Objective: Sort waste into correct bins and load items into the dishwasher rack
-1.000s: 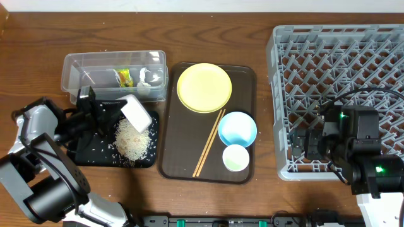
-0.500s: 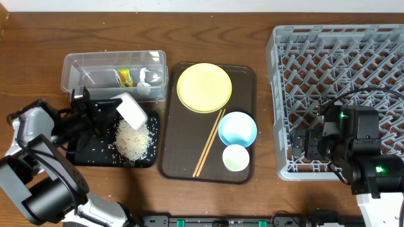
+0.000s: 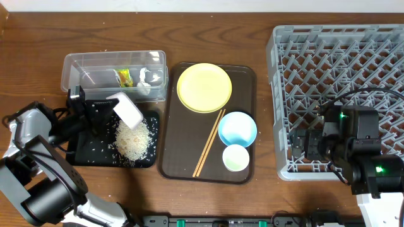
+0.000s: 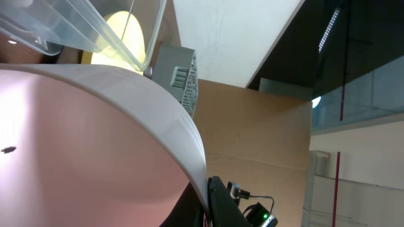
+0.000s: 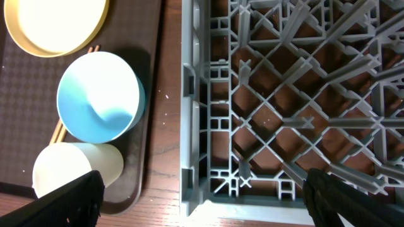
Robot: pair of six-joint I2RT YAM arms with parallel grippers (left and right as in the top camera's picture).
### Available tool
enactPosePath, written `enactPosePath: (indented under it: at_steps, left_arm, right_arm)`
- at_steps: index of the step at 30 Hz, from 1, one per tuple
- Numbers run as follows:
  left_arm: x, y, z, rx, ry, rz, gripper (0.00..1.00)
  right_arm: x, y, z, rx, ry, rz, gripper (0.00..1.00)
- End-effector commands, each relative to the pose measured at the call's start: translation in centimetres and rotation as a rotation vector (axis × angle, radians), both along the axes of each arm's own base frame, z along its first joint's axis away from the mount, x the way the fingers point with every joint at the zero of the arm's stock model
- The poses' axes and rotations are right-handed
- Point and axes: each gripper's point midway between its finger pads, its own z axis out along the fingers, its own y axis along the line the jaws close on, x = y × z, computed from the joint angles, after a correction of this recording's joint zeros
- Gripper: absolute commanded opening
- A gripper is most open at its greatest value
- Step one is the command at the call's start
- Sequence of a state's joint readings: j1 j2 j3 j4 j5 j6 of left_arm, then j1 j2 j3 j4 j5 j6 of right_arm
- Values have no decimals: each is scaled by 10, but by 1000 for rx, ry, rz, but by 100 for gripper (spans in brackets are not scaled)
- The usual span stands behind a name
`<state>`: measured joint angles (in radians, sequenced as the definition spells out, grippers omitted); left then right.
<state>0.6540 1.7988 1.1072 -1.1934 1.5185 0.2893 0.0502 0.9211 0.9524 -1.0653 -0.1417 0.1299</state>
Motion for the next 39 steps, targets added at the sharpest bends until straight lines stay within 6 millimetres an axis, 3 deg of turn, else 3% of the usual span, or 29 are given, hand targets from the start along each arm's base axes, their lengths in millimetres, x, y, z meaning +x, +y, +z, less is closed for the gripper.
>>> enactPosePath:
  at_steps: [1, 9, 12, 17, 20, 23, 26, 29, 35, 39]
  left_arm:
    - [-1, 2, 0, 10, -14, 4, 6]
    - [-1, 4, -3, 67, -74, -3, 6]
    - [-4, 4, -15, 53, 65, -12, 6]
    - [2, 5, 9, -48, -19, 34, 6]
    - [1, 5, -1, 5, -12, 15, 6]
    - [-4, 4, -15, 7, 127, -1, 6]
    - [3, 5, 9, -33, -42, 34, 6]
    - [1, 4, 10, -36, -32, 31, 6]
    - [-6, -12, 17, 39, -67, -26, 6]
    - [-19, -37, 15, 192, -74, -146, 6]
  right_arm:
    - [1, 3, 7, 12, -16, 2, 99]
    - [1, 3, 7, 11, -16, 2, 99]
    - [1, 3, 7, 11, -16, 2, 99]
    - [1, 3, 7, 12, -16, 2, 99]
    - [1, 3, 7, 12, -16, 2, 99]
    - [1, 3, 7, 12, -16, 2, 99]
    - [1, 3, 7, 12, -16, 2, 99]
    - [1, 3, 7, 11, -16, 2, 99]
    - [1, 3, 7, 11, -17, 2, 99]
    - [2, 3, 7, 11, -18, 2, 99]
